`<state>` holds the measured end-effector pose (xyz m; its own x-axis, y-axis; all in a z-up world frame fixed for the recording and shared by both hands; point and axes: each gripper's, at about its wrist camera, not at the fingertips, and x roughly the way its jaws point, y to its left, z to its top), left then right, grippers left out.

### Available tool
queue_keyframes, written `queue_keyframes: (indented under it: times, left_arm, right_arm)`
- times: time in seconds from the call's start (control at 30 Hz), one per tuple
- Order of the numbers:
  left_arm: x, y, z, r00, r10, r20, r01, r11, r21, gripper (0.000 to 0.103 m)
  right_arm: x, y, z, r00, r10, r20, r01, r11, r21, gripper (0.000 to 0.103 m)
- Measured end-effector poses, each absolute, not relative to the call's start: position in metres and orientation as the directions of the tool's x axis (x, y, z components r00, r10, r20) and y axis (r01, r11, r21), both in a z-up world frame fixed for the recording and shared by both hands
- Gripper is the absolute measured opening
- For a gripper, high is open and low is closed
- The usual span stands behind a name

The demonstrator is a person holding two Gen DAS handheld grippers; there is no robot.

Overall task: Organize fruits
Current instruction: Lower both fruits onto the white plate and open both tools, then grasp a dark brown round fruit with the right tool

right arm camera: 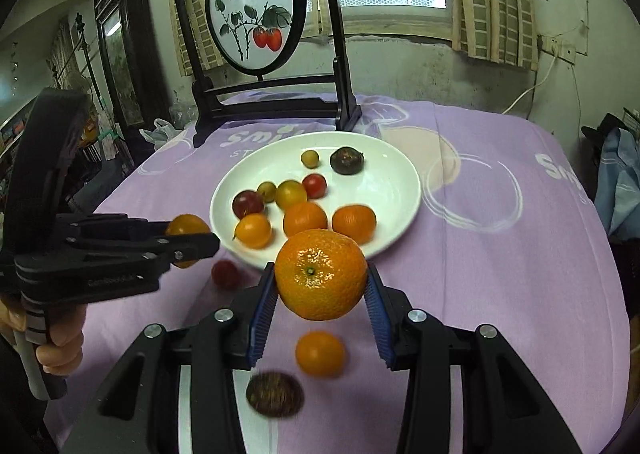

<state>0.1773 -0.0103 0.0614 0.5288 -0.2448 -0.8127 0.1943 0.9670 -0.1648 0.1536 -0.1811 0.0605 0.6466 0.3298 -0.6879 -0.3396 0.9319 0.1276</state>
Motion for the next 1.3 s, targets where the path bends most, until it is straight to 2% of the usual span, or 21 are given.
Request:
queue_keyframes:
  times: [0.17, 0.43, 0.57, 0.63, 0.67, 0.8, 0.9, 1.13, 1.3]
  left_arm:
    - [0.223, -0.006, 0.047, 0.508, -0.222, -0.832, 0.160, 0.974, -0.162, 0.036]
    - [0.255, 0.000, 0.038, 0.531, -0.173, -0.830, 0.106, 0.985, -0.137, 0.036]
    - [0.260, 0.002, 0.039, 0.531, -0.183, -0.827, 0.087, 0.983, -0.162, 0.040]
    - [0.259, 0.005, 0.042, 0.535, -0.183, -0.825, 0.068, 0.982, -0.174, 0.049]
    - [0.257, 0.007, 0.044, 0.540, -0.187, -0.821, 0.061, 0.981, -0.183, 0.057]
    - [0.240, 0.007, 0.056, 0.578, -0.172, -0.798, 0.069, 0.984, -0.162, 0.066]
    - [0.223, 0.007, 0.064, 0.606, -0.156, -0.780, 0.072, 0.987, -0.141, 0.067]
    - [0.175, 0.003, 0.065, 0.620, -0.133, -0.774, 0.075, 0.991, -0.110, 0.069]
    - [0.140, -0.001, 0.050, 0.604, -0.109, -0.789, 0.081, 0.994, -0.075, 0.071]
  right_arm:
    - [0.204, -0.165, 0.053, 0.635, 0.313, -0.707, -0.330, 0.936, 0.119, 0.044]
    - [0.263, -0.142, 0.036, 0.625, 0.286, -0.727, -0.317, 0.943, 0.098, 0.044]
    - [0.271, -0.139, 0.026, 0.614, 0.279, -0.738, -0.304, 0.947, 0.104, 0.047]
    - [0.268, -0.142, 0.027, 0.634, 0.254, -0.731, -0.279, 0.956, 0.089, 0.052]
    - [0.265, -0.144, 0.028, 0.635, 0.255, -0.729, -0.275, 0.957, 0.095, 0.053]
    - [0.247, -0.151, 0.034, 0.641, 0.255, -0.724, -0.288, 0.954, 0.082, 0.054]
    - [0.225, -0.155, 0.035, 0.644, 0.244, -0.725, -0.299, 0.953, 0.055, 0.060]
    - [0.176, -0.159, 0.030, 0.626, 0.235, -0.743, -0.330, 0.944, 0.020, 0.062]
    - [0.146, -0.166, 0.025, 0.614, 0.238, -0.752, -0.325, 0.945, 0.033, 0.067]
